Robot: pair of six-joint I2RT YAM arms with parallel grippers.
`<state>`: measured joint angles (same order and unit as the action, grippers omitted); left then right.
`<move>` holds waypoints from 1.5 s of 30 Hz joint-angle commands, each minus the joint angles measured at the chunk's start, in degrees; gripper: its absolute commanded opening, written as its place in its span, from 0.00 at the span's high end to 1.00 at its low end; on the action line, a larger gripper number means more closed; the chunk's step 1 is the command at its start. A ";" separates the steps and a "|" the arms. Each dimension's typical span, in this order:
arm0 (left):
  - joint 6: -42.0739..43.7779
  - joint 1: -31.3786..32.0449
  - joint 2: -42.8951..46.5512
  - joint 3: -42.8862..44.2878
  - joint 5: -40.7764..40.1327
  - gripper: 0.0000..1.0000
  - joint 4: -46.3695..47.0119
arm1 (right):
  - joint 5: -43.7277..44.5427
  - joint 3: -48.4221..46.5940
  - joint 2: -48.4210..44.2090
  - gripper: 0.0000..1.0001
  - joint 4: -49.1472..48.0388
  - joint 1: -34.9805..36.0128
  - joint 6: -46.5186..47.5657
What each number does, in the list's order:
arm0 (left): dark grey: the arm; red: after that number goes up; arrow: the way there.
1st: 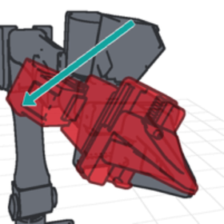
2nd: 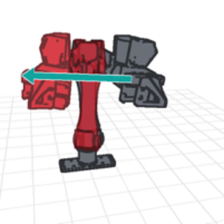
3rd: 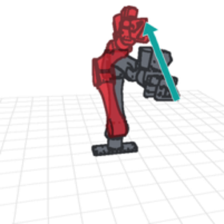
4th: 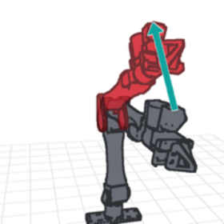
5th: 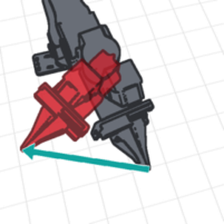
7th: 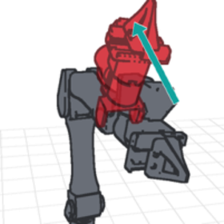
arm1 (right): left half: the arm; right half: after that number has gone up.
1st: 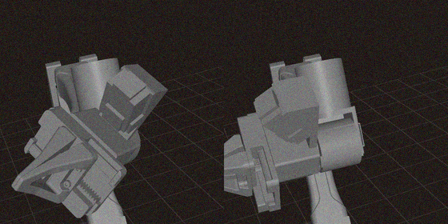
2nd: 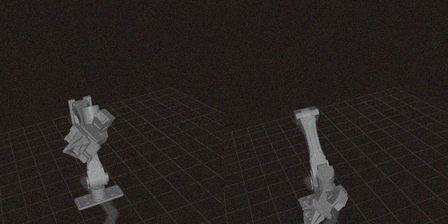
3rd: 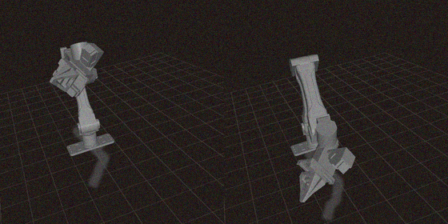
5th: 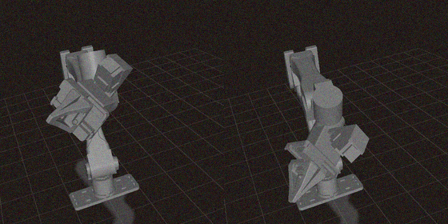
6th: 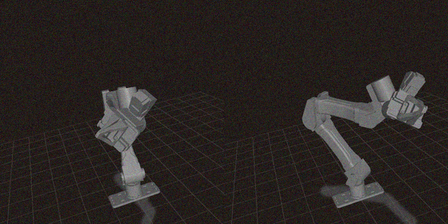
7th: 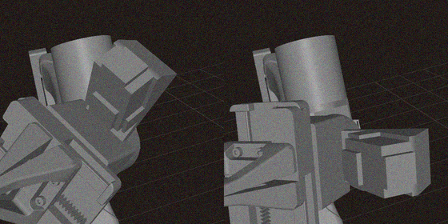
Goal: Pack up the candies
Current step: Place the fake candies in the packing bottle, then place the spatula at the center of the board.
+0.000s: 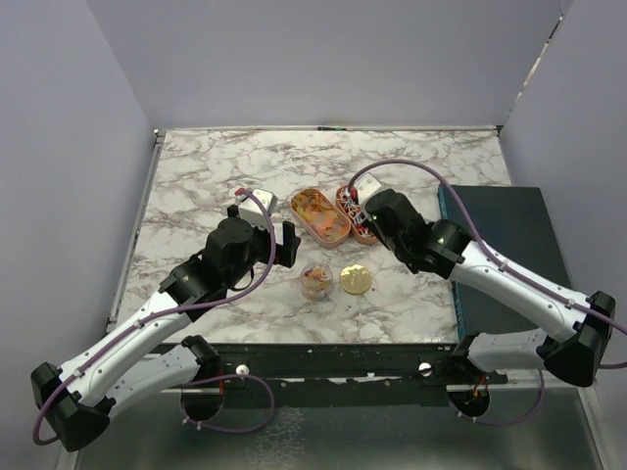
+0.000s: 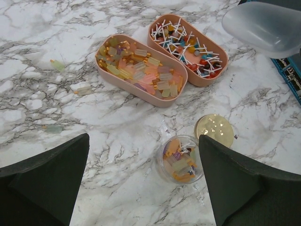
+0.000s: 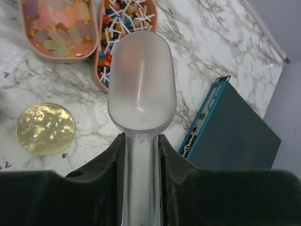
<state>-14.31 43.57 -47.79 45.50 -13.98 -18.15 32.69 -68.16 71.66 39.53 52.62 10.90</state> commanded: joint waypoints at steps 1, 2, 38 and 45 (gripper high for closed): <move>-0.16 -0.19 0.88 -0.36 -1.71 0.01 -0.36 | 4.69 2.33 -0.52 1.00 -5.18 -4.37 -10.64; -0.14 -0.21 0.89 -0.33 -1.69 0.01 -0.37 | 4.55 3.70 -0.74 0.99 -6.28 -5.22 -12.96; 0.04 -0.19 0.88 -0.46 -2.63 0.01 -0.64 | -8.20 18.80 12.58 1.00 -22.54 -29.68 -36.59; 0.05 -0.22 0.23 -0.32 -2.51 0.01 -0.60 | -9.85 20.49 14.89 0.95 -24.62 -32.14 -36.65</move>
<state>-14.31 43.57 -47.53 45.50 -15.09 -18.55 24.75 -48.88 84.68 17.30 21.58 -24.64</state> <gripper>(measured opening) 0.991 0.285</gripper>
